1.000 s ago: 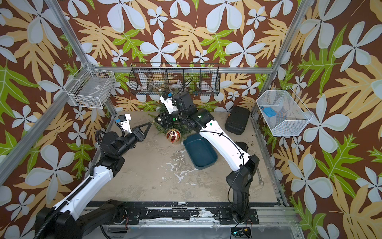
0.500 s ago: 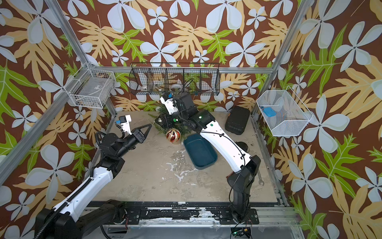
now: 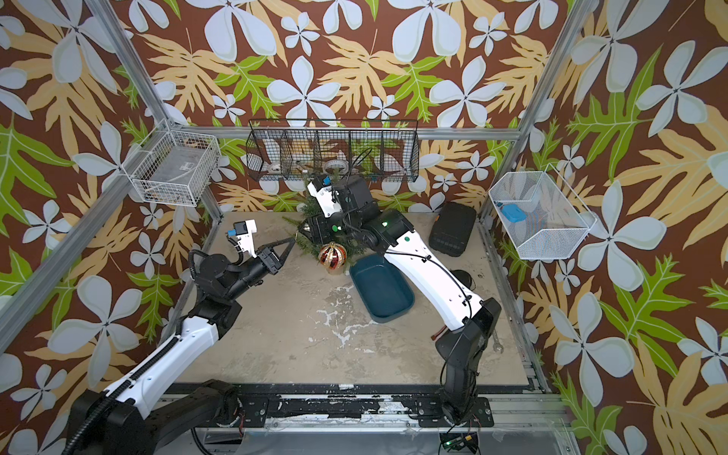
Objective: Decorate the small christmas tree with ornaments
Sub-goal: Hang an ornament on the christmas tree.
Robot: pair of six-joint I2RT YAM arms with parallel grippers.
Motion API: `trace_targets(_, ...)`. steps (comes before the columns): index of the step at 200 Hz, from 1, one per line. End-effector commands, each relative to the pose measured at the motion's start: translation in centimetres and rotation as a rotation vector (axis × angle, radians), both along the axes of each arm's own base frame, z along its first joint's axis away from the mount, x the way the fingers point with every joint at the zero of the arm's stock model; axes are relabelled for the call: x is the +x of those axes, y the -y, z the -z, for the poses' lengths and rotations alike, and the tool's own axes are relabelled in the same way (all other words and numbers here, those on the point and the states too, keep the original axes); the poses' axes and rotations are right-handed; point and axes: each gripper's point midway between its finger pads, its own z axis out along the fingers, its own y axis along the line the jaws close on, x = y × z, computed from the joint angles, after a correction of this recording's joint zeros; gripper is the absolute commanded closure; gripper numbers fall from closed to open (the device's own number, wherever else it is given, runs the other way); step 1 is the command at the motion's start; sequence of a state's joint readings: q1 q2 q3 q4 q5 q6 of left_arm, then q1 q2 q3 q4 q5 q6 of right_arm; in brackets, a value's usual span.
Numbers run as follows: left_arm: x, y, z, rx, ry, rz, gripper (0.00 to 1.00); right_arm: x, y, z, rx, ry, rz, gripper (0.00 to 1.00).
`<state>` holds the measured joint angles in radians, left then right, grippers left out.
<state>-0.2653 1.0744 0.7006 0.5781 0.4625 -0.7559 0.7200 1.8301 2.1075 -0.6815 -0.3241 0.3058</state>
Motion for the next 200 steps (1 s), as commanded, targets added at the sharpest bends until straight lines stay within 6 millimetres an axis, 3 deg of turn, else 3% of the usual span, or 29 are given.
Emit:
trace_targets(1, -0.1, 0.1, -1.1, -0.001, 0.048, -0.007, 1.0, 0.3, 0.4, -0.2, -0.014, 0.029, 0.019, 0.41)
trace_targets(200, -0.7, -0.1, -2.5, -0.003, 0.111, -0.027, 1.0, -1.0, 0.1, -1.2, 0.029, 0.039, -0.044, 0.41)
